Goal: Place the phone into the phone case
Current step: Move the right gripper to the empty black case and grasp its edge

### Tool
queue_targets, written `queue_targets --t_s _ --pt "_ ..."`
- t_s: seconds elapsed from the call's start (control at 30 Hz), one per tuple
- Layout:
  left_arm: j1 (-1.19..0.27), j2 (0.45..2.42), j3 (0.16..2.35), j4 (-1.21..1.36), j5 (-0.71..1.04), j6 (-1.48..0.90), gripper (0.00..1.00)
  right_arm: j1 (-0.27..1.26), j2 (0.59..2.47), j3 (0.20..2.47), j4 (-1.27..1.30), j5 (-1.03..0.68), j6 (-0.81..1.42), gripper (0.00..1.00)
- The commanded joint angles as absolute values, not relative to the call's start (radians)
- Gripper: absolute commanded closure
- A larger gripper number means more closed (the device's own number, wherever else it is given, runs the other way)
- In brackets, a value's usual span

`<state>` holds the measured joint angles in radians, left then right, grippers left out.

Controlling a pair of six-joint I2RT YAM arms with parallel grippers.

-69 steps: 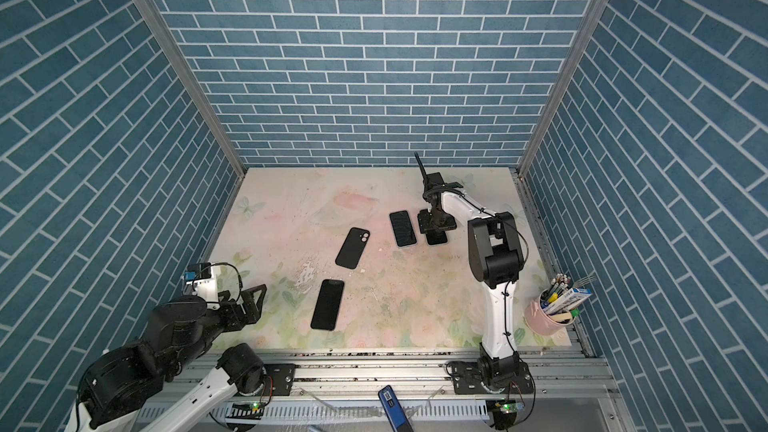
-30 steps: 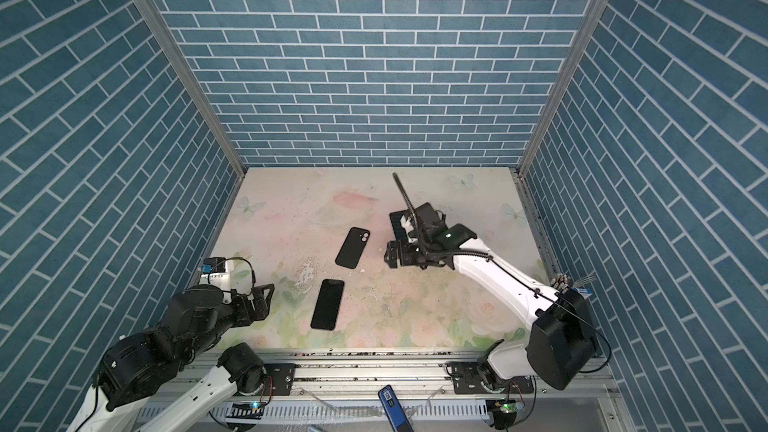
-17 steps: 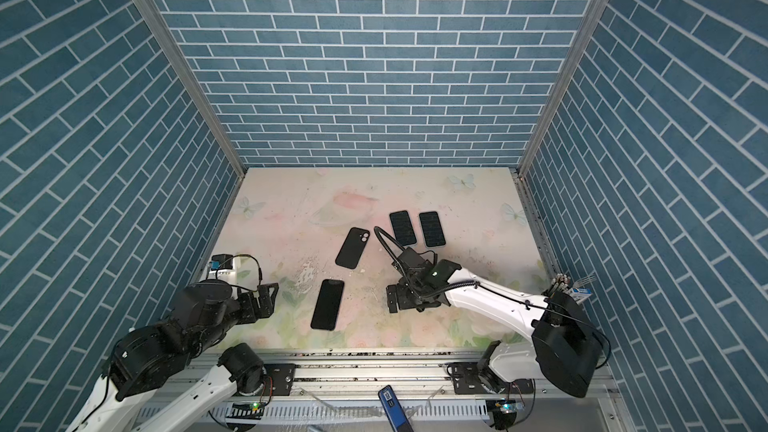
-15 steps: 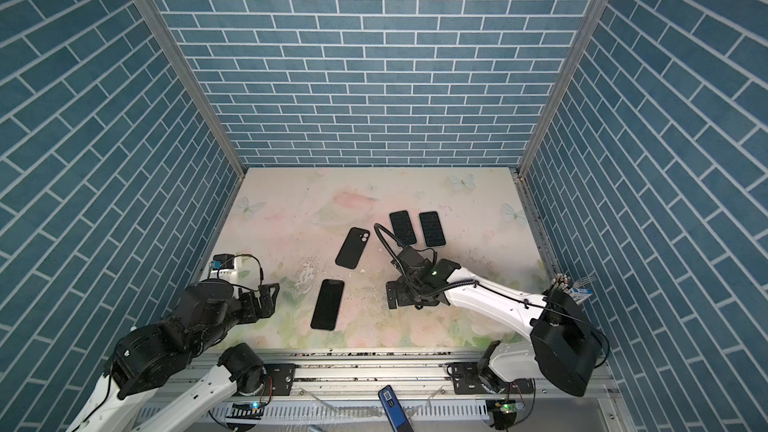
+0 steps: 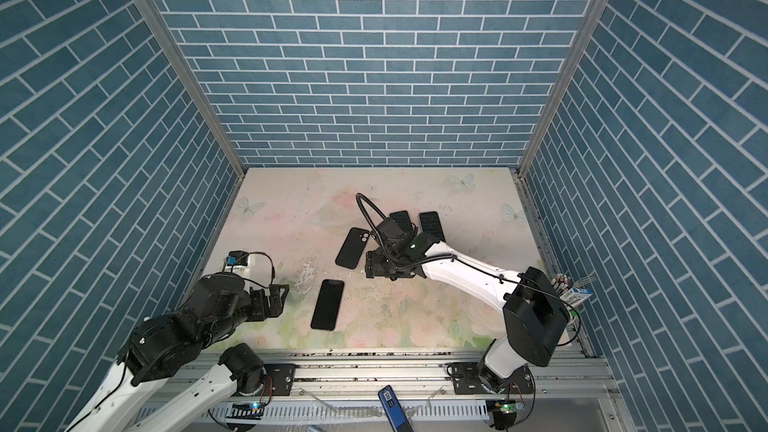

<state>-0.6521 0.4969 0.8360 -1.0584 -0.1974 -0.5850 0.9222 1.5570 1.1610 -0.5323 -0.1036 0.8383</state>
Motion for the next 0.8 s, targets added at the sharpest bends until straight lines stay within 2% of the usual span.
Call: queue_targets --t_s 0.0,0.2,0.3,0.53,0.77 --pt "-0.645 0.503 0.825 -1.045 -0.178 -0.568 0.00 0.932 1.574 1.197 -0.472 -0.193 0.996 0.28" --pt "-0.644 0.514 0.824 -1.036 -0.163 -0.558 0.00 0.950 1.624 1.335 -0.437 -0.236 1.128 0.26" --pt "-0.644 0.536 0.824 -1.034 -0.154 -0.555 0.01 0.960 1.641 1.379 -0.454 -0.230 1.125 0.25" --pt "-0.644 0.525 0.822 -1.035 -0.151 -0.557 0.01 0.913 1.727 1.443 -0.622 -0.121 0.895 0.24" --pt "-0.645 0.521 0.823 -1.041 -0.166 -0.560 0.00 0.832 1.838 1.452 -0.634 -0.137 0.718 0.23"
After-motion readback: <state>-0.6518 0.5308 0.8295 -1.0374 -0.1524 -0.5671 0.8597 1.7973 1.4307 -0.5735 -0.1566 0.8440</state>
